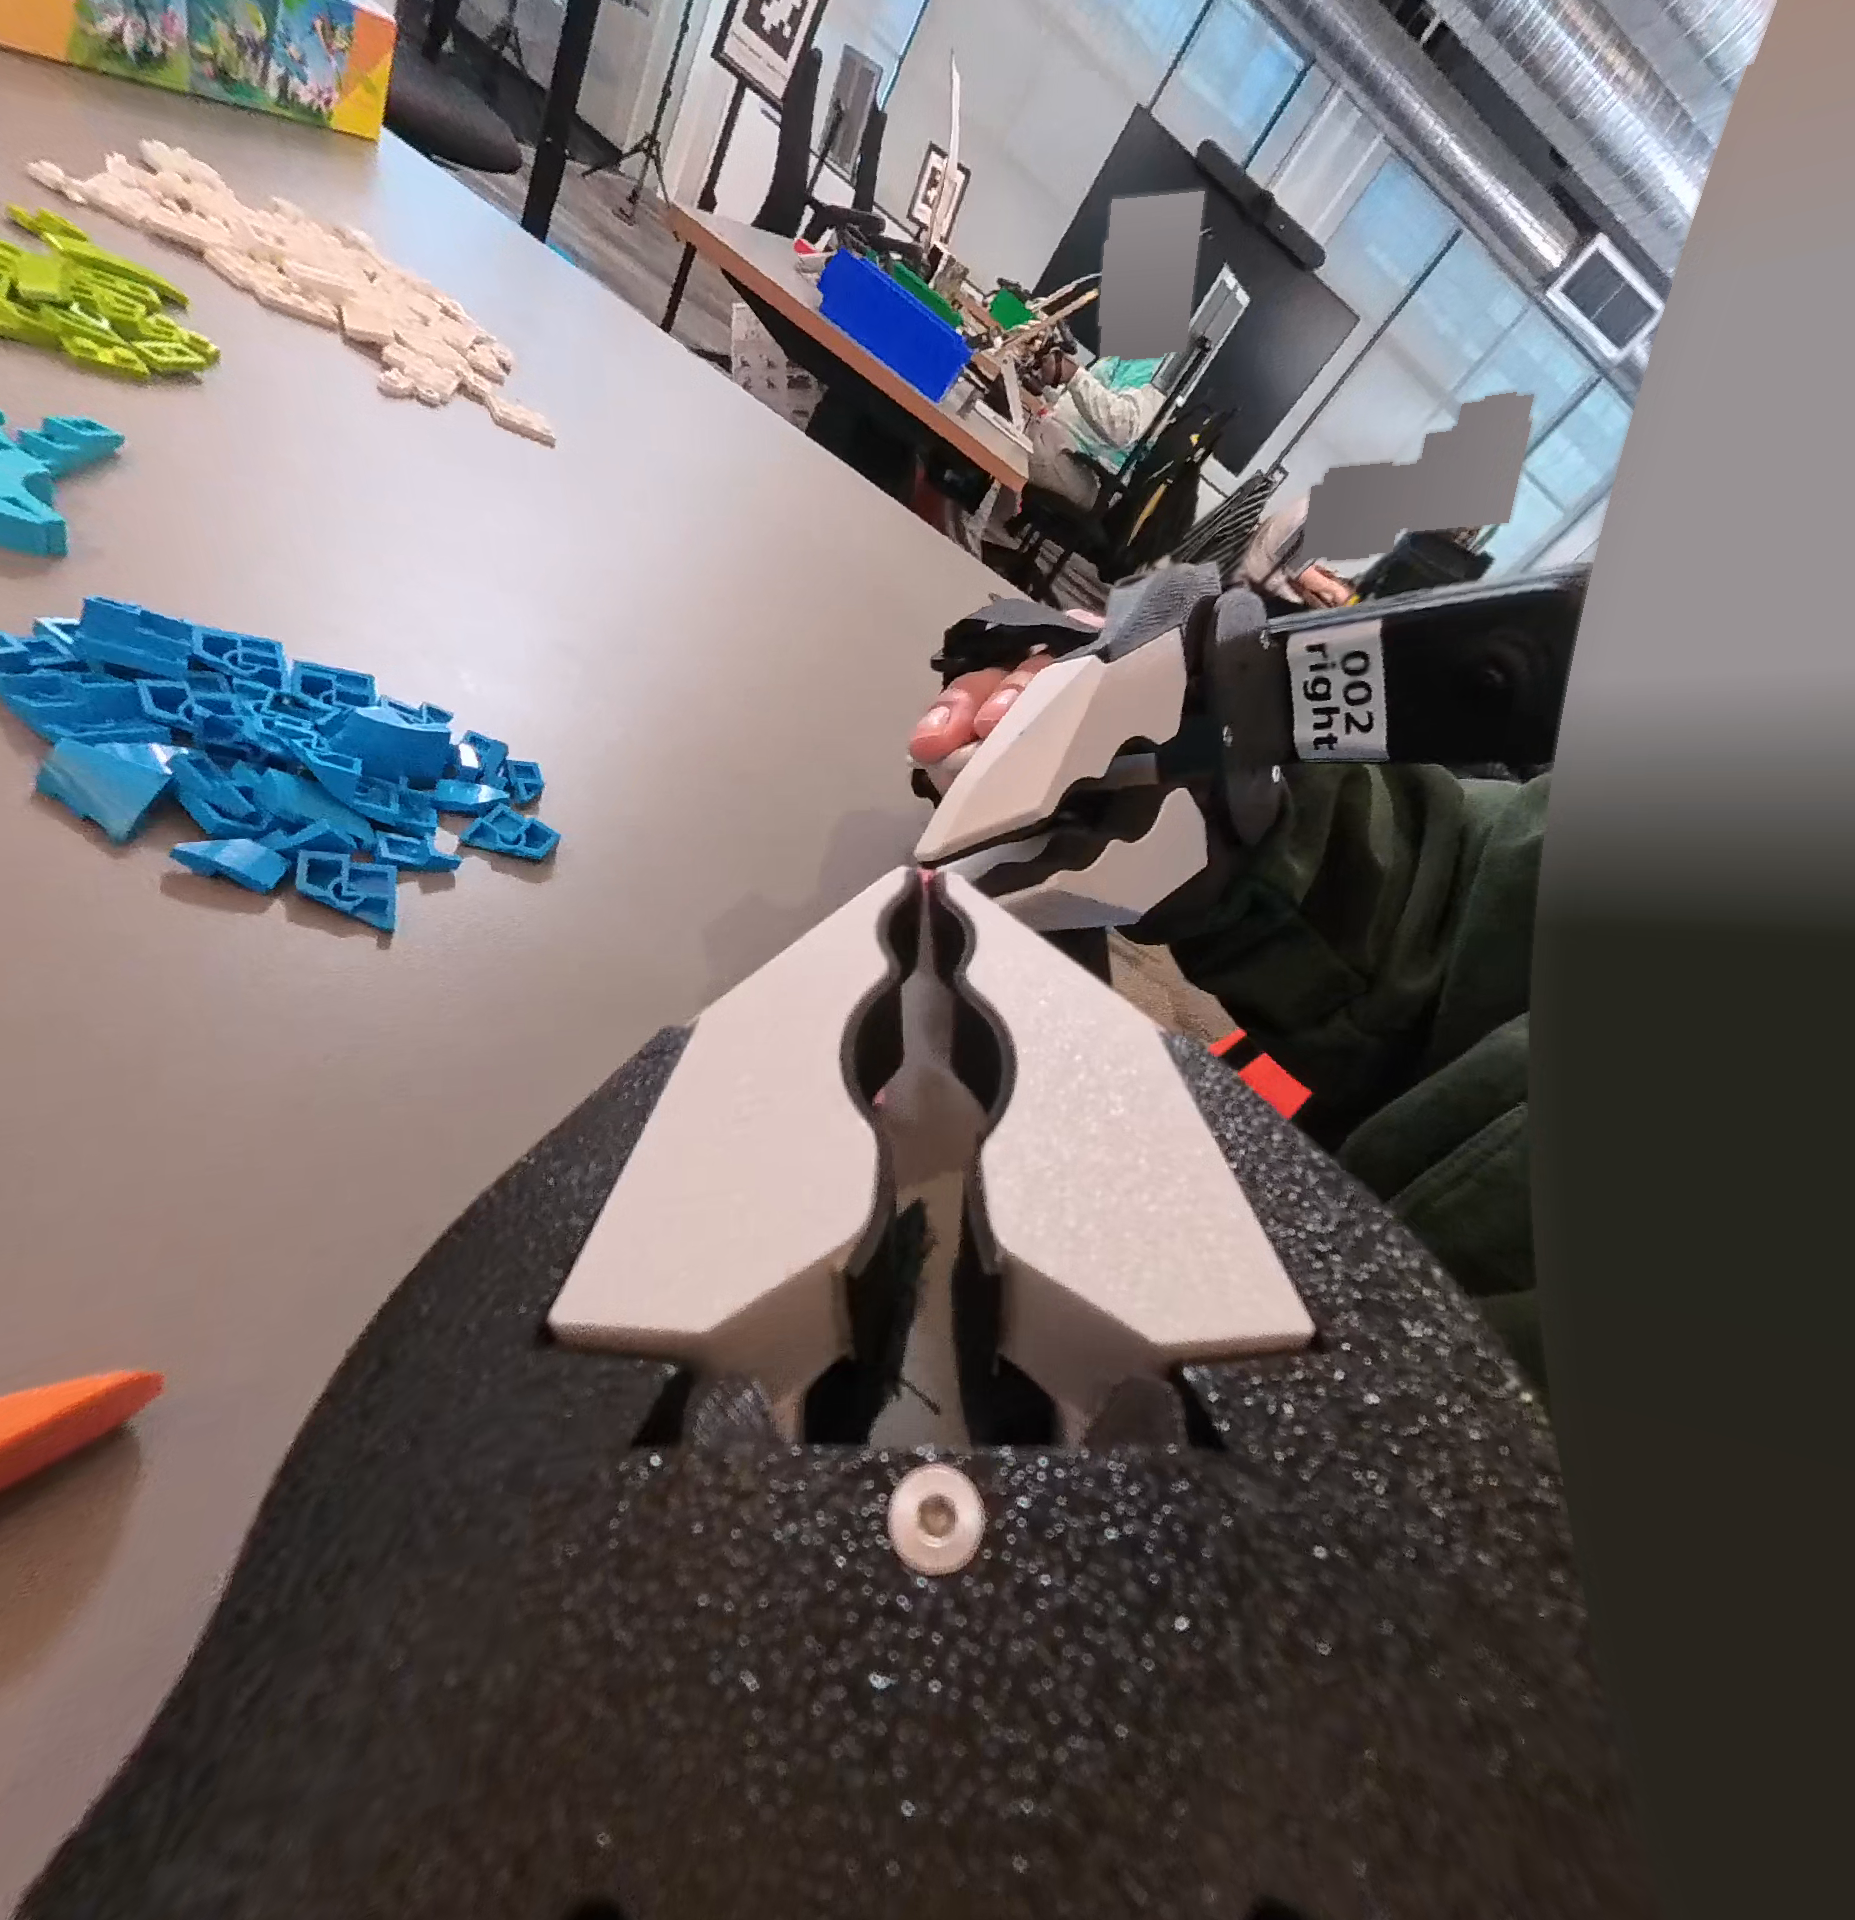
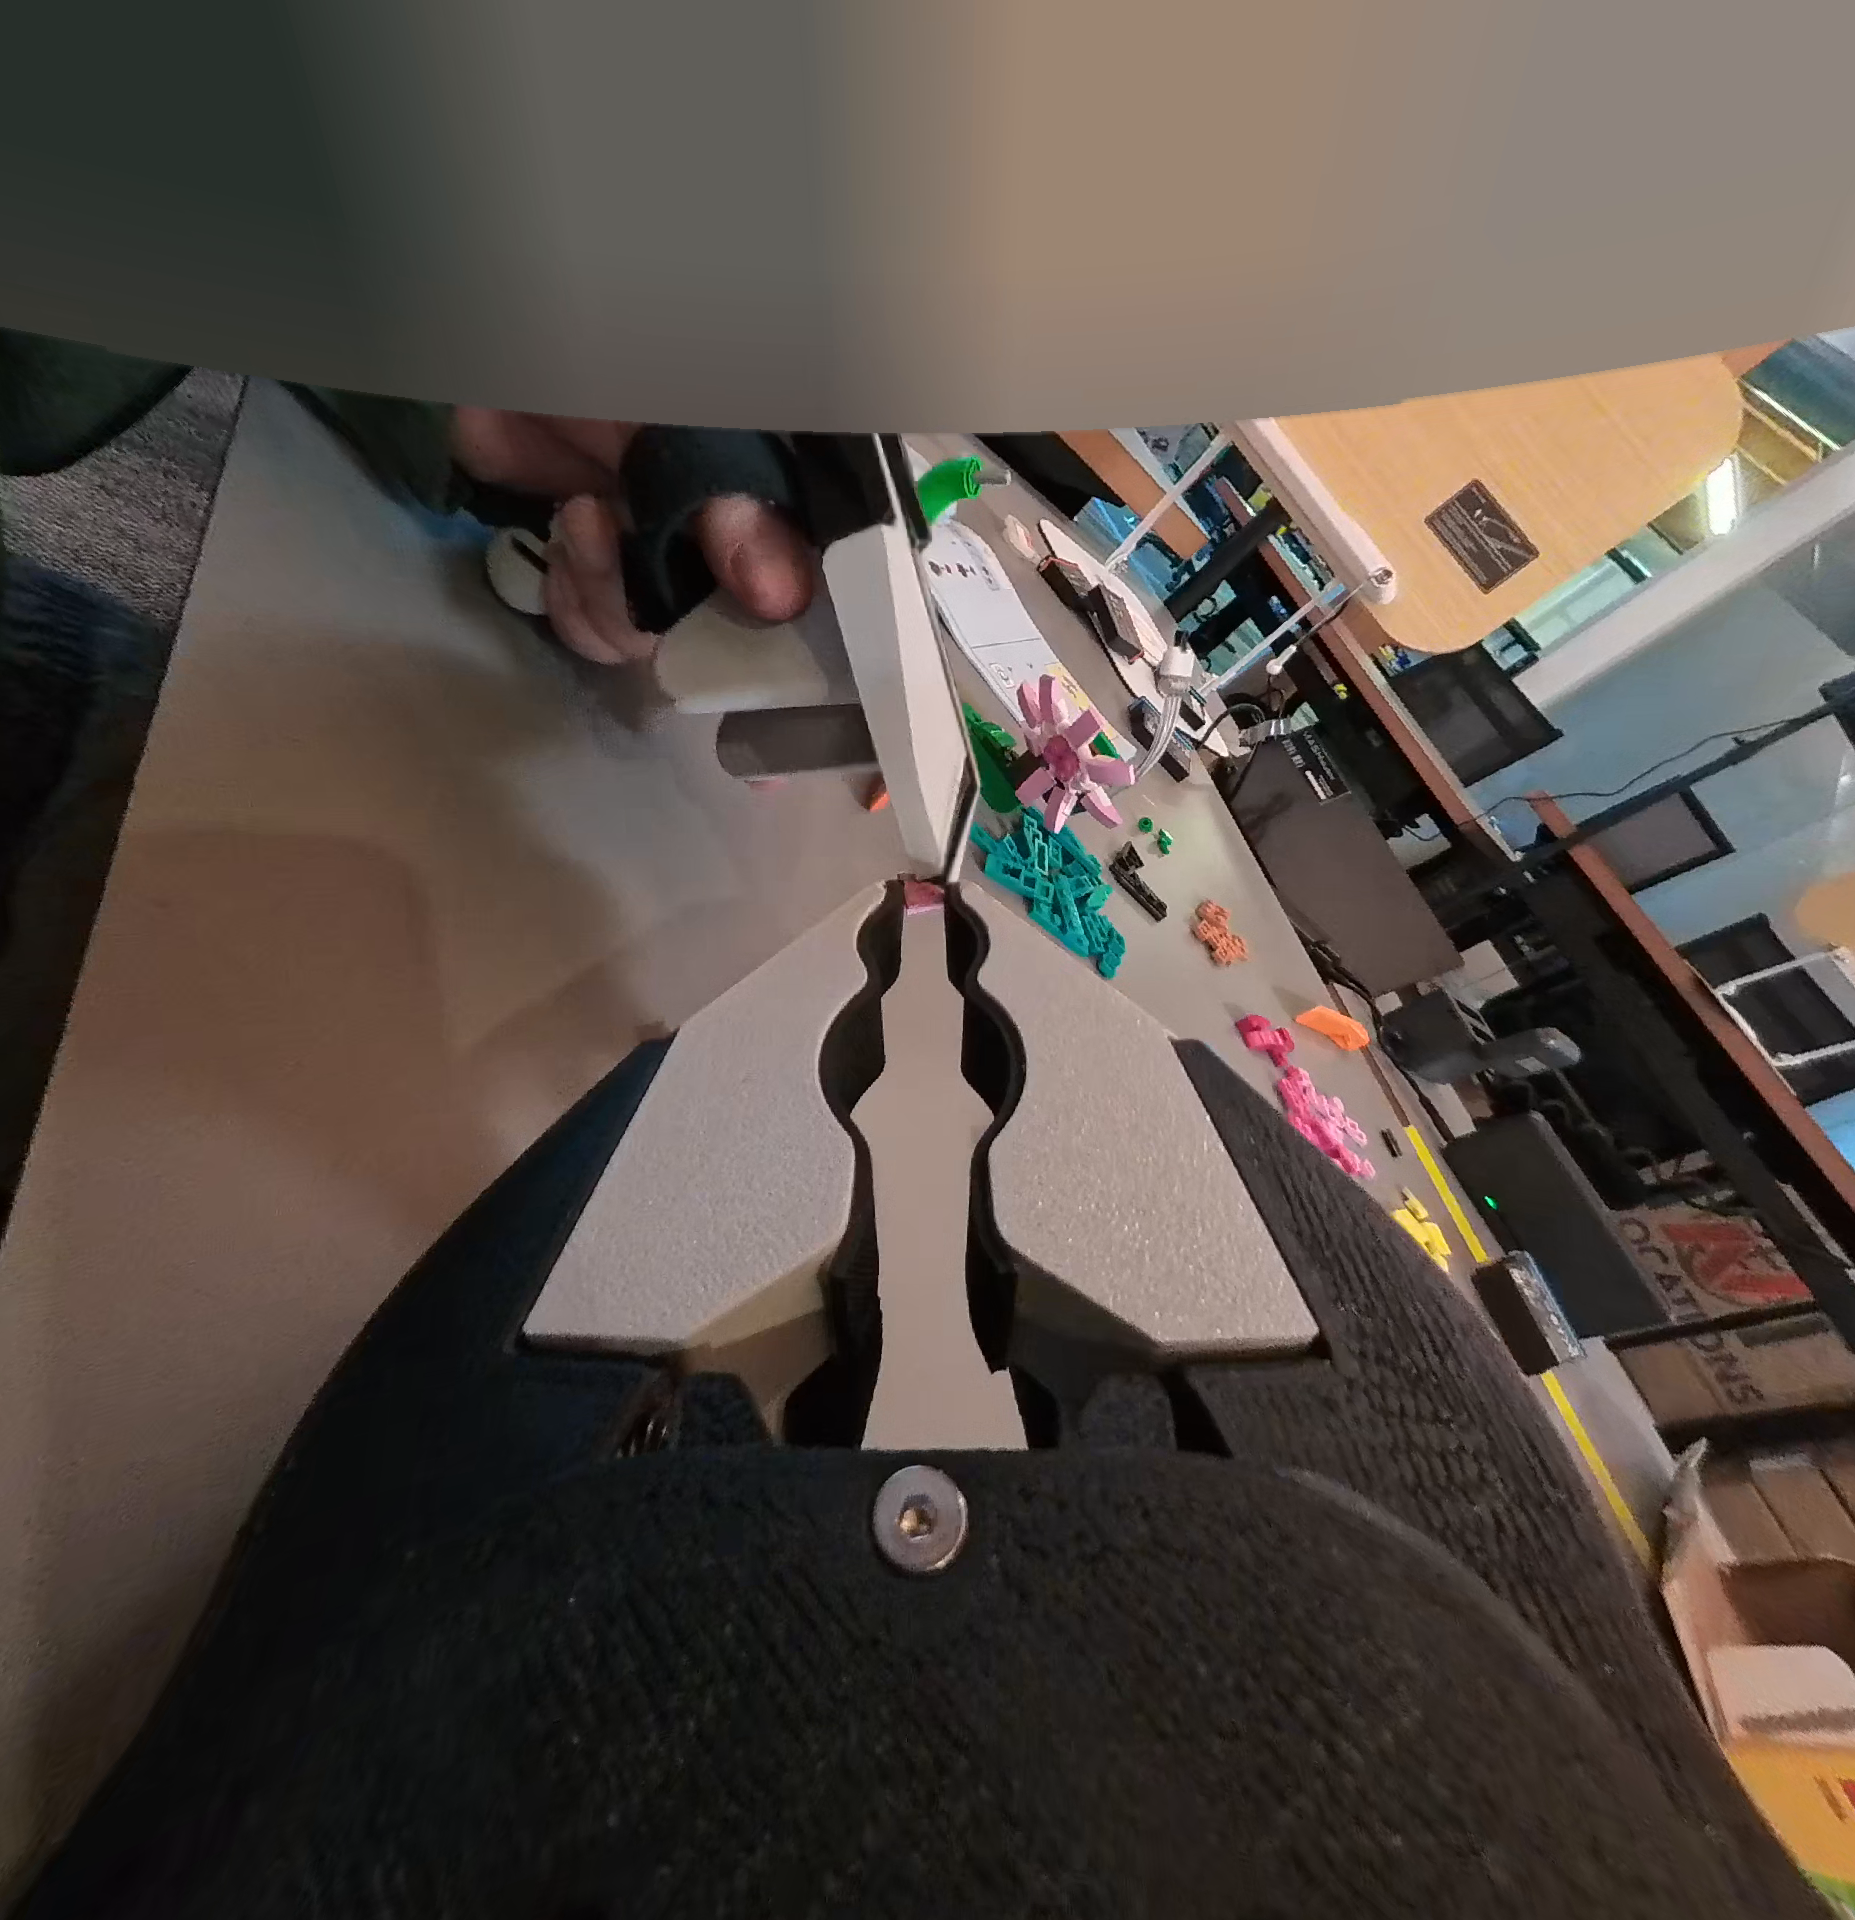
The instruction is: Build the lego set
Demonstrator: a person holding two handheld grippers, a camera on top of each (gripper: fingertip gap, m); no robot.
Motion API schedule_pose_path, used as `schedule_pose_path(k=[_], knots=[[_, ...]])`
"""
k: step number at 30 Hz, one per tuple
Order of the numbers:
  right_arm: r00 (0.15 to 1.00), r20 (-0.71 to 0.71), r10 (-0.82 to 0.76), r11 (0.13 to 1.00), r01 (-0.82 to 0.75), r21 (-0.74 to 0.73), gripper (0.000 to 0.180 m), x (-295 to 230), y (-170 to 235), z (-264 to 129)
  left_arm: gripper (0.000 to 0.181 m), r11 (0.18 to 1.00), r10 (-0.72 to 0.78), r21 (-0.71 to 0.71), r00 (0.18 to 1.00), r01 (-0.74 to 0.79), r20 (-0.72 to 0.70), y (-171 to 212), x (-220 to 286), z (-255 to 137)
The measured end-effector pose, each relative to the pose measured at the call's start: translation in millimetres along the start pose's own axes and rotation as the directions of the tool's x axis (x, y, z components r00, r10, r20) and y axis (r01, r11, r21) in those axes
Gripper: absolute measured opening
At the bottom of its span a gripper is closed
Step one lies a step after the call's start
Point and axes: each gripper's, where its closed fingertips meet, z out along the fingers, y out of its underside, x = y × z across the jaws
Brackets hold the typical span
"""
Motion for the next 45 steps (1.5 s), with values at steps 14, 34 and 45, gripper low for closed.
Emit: schedule_pose_path(k=[14,34,45], knots=[[1.000,0.007,-0.015,1.000,0.014,0.022,0.006,-1.1,-6.6,-2.0,0.001,0.998,-0.060,0.004,0.995,0.060,-0.077,-0.2,5.7,-1.5],[0.999,0.005,-0.032,0.999,0.032,0.018,0.006,-1.3,-6.9,-1.7,0.007,0.992,-0.123,-0.022,0.985,0.122,-0.121,3.2,7.9,-0.3],[0.886,0.107,0.452,0.876,-0.463,0.132,0.005,16.9,-14.5,-7.8,0.001,0.995,0.006,0.096,0.991,0.007,-0.134,-13.6,16.2,-6.0]])
